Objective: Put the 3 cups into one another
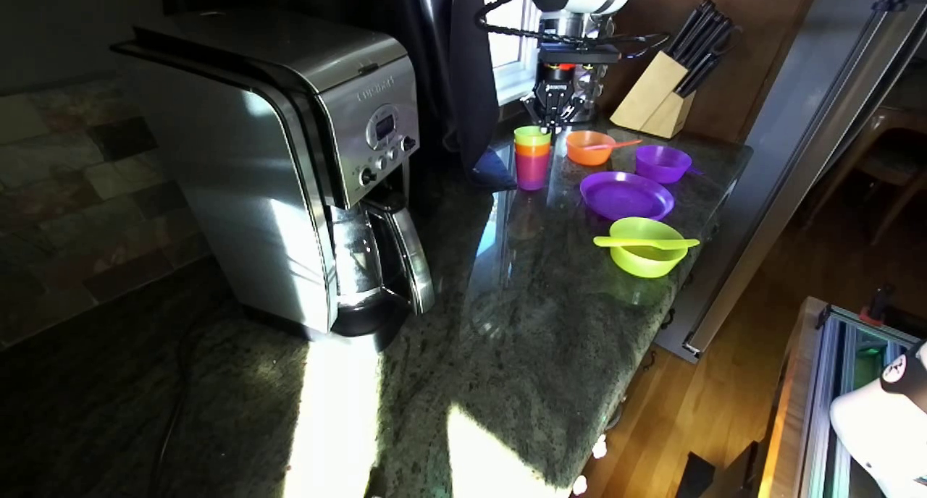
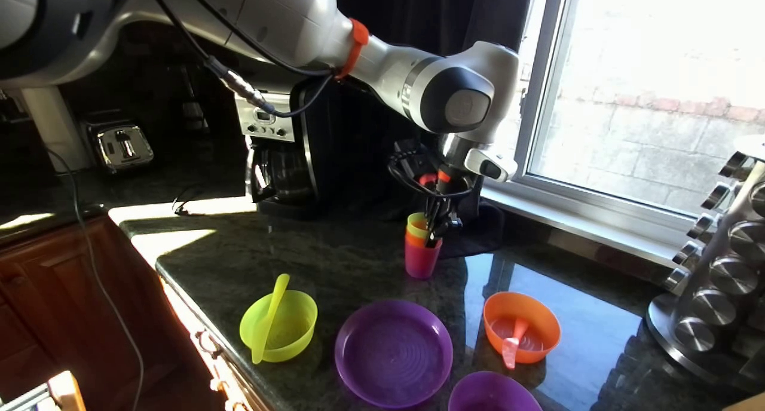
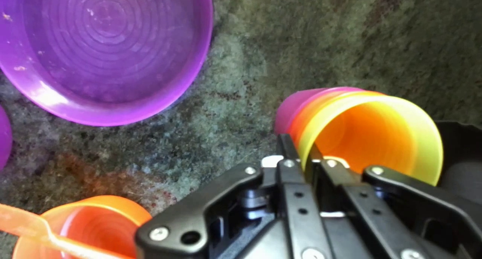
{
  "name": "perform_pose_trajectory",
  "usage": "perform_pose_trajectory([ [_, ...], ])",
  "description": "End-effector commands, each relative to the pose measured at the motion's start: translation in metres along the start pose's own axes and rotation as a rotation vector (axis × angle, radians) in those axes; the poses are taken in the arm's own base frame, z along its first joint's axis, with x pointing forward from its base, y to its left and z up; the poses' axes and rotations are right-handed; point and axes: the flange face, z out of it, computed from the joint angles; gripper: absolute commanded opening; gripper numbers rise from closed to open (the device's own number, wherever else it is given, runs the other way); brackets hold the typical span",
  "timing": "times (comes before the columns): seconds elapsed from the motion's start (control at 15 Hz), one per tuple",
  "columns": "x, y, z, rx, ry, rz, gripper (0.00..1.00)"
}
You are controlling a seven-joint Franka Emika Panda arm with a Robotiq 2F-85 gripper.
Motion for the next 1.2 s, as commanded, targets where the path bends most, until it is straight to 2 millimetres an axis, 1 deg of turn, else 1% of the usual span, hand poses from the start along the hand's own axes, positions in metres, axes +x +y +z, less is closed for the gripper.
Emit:
perform_pose_trajectory([
  [0.0, -0.018, -0.002, 0.003, -0.057, -0.006, -0.058, 0.02],
  [0.2, -0.025, 0.002, 0.004, -0.07, -0.008, -0.092, 0.02],
  [0.4, -0.032, 0.011, 0.007, -0.06, -0.015, -0.124, 0.02],
  [0.47, -0.034, 0.015, 0.007, -0.051, -0.018, -0.117, 0.32],
  [0.53, -0.037, 0.018, 0.007, -0.047, -0.017, -0.117, 0.33],
  [0.67, -0.044, 0.022, 0.0, -0.031, -0.005, -0.119, 0.47],
  [0.73, -0.048, 0.023, -0.005, -0.023, 0.009, -0.124, 0.55],
  [1.07, -0.073, 0.03, -0.037, 0.023, 0.09, -0.169, 0.92],
  [1.13, -0.078, 0.032, -0.043, 0.032, 0.104, -0.18, 0.98],
])
